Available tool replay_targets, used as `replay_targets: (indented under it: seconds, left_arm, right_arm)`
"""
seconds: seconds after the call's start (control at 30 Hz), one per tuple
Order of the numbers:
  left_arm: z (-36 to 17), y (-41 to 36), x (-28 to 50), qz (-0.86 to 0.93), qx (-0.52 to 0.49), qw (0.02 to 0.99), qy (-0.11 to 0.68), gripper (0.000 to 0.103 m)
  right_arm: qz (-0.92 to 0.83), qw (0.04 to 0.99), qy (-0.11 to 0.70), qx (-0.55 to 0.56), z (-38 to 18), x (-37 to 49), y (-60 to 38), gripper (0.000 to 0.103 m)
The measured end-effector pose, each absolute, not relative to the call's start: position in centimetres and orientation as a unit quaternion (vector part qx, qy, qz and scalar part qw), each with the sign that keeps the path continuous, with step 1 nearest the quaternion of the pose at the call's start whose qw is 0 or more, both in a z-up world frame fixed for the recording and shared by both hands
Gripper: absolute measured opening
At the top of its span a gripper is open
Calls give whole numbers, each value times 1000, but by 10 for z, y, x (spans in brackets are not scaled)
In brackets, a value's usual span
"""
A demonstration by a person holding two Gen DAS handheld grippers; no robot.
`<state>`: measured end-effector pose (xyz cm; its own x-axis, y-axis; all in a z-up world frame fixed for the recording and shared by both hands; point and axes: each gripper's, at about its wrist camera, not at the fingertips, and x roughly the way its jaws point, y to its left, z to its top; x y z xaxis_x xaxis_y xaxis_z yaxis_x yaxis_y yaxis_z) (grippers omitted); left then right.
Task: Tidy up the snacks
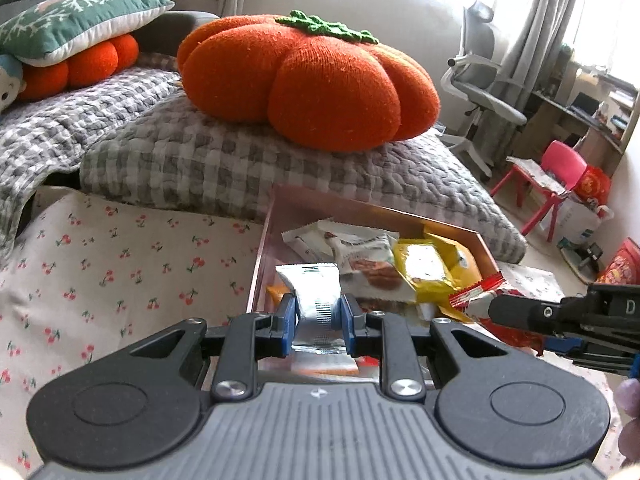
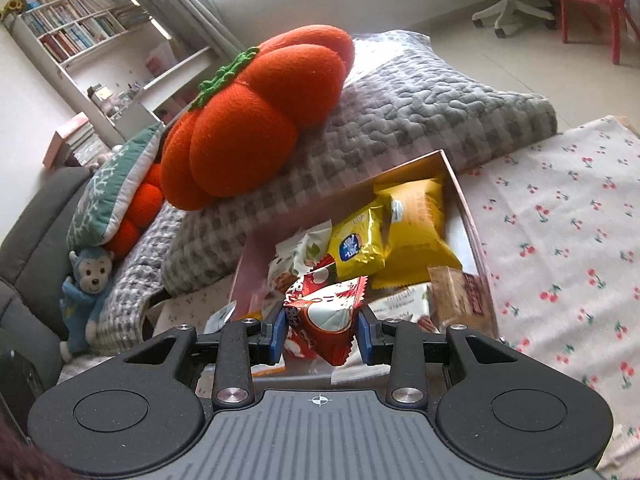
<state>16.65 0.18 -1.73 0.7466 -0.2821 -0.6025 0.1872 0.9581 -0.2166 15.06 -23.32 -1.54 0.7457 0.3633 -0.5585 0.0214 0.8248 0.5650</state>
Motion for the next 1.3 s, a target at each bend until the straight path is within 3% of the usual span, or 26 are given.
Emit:
replay_targets:
  seconds: [0.9, 0.97, 1.0, 1.07, 1.17, 1.3]
  left_arm:
    - [-31, -5, 220, -120, -36, 930, 345, 23]
    - [-31, -5, 218, -116, -36, 932, 342, 27]
    - [-31, -5, 217, -115, -36, 932, 342, 38]
    - [-30, -5, 215, -120, -42, 929, 349, 45]
    - [-27, -8, 210, -122, -38, 926, 356, 54]
    - [-18, -14, 196, -123, -24, 926, 357, 76]
  right_arm:
    - [121, 875, 363, 295, -44, 178, -235, 37]
    - [126, 875, 361, 297, -42, 177, -235, 41]
    - [125, 874, 364, 298, -41, 177, -236, 54]
    - [116, 874, 365, 299, -38, 175, -238, 66]
    - [110, 877, 361, 296, -32, 169, -241, 67]
    - [100, 879, 359, 298, -22, 158, -249, 78]
